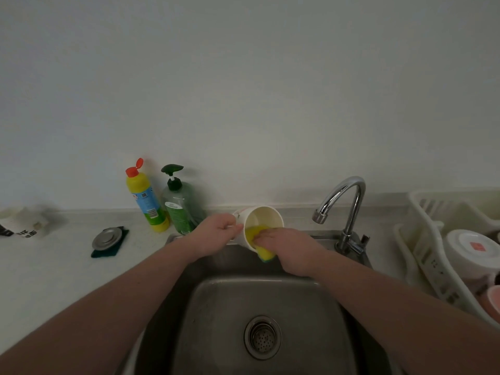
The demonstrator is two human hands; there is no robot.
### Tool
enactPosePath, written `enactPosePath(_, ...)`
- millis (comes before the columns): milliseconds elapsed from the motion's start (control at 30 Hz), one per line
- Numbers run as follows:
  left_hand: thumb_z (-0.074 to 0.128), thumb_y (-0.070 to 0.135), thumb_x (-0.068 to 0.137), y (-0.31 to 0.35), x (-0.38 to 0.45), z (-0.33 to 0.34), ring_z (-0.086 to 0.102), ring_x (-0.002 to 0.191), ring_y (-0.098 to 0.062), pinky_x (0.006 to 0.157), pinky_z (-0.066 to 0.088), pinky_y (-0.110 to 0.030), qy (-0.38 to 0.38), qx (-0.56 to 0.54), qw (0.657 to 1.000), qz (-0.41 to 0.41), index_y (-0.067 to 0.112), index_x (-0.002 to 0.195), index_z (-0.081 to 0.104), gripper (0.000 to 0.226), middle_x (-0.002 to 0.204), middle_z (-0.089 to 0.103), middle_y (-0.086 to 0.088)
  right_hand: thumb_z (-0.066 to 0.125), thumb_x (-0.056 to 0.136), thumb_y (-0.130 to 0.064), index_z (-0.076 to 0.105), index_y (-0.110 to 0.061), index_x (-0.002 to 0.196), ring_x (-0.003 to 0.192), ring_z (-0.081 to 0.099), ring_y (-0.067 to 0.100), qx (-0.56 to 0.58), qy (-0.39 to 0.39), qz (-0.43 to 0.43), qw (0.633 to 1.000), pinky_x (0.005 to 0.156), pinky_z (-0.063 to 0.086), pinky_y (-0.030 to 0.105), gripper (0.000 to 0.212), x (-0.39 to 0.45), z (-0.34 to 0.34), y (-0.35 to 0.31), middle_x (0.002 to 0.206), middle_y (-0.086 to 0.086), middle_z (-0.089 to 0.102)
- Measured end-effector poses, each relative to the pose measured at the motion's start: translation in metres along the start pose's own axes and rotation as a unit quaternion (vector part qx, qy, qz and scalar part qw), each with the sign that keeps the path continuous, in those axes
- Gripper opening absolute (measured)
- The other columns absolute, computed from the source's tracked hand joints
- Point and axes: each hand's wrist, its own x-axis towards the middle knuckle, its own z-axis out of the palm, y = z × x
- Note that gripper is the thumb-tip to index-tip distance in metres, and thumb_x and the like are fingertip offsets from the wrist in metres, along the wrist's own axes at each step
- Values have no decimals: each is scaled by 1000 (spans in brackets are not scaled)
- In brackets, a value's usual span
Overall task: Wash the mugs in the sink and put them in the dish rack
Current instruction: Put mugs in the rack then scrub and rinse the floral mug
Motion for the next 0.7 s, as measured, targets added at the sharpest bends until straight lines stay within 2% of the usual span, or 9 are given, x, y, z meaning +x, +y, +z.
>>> enactPosePath(100, 55, 21, 97, 4, 2, 5, 43, 66, -13, 62, 34, -26, -10, 29, 1000, 0, 5, 66, 52, 34, 68, 46, 0, 53, 86, -1, 40, -25, 142, 131, 44, 24, 3, -3, 25, 1000, 104, 41, 37, 63, 1, 7, -3, 147, 0, 42)
enactPosePath(200, 54, 21, 97, 6, 2, 9, 37, 60, -7, 56, 30, -20, -14, 58, 998, 8, 19, 60, 40, 40, 63, 39, 5, 52, 86, -1, 42, -27, 142, 124, 50, 27, 91, -5, 70, 993, 100, 42, 31, 62, 3, 19, -6, 140, 3, 49)
enactPosePath(267, 54, 20, 97, 5, 1, 12, 39, 62, -10, 58, 31, -21, -8, 48, 999, 10, 16, 61, 43, 39, 63, 40, 3, 54, 87, -4, 47, -26, 139, 121, 52, 27, 167, 31, 85, 982, 98, 41, 26, 57, 6, 23, -10, 134, 6, 54)
enactPosePath(333, 55, 20, 97, 3, 0, 15, 41, 66, -15, 59, 32, -25, -3, 34, 999, 10, 6, 66, 52, 34, 66, 44, -1, 57, 88, -7, 49, -21, 137, 120, 52, 26, 199, 62, 94, 974, 95, 38, 22, 52, 7, 24, -12, 131, 7, 56)
enactPosePath(400, 55, 21, 96, 1, 2, 17, 41, 66, -16, 60, 32, -29, -7, 26, 1000, 8, 0, 70, 56, 33, 67, 44, -3, 58, 87, -9, 43, -23, 141, 122, 50, 26, 182, 54, 96, 977, 97, 37, 23, 57, 4, 24, -12, 136, 7, 52)
enactPosePath(467, 55, 26, 96, 0, 3, 18, 40, 65, -15, 60, 32, -29, -20, 34, 999, 9, 11, 65, 51, 35, 64, 42, 2, 57, 87, -10, 37, -26, 143, 121, 51, 26, 108, 31, 82, 990, 98, 41, 30, 62, 0, 26, -8, 138, 5, 50)
enactPosePath(567, 55, 31, 96, 1, 4, 23, 41, 67, -17, 63, 32, -29, -49, 51, 997, 14, 19, 61, 45, 38, 62, 42, 5, 57, 86, -10, 39, -25, 141, 115, 55, 26, -6, 9, 58, 998, 93, 46, 34, 59, -4, 30, -2, 133, 4, 54)
enactPosePath(700, 58, 26, 95, 0, 2, 35, 47, 71, -17, 69, 40, -32, -62, 48, 997, 3, 10, 68, 56, 31, 68, 51, 1, 51, 90, -16, 42, -27, 138, 110, 58, 27, -16, -25, 55, 998, 88, 47, 34, 50, -12, 35, -2, 127, 4, 57)
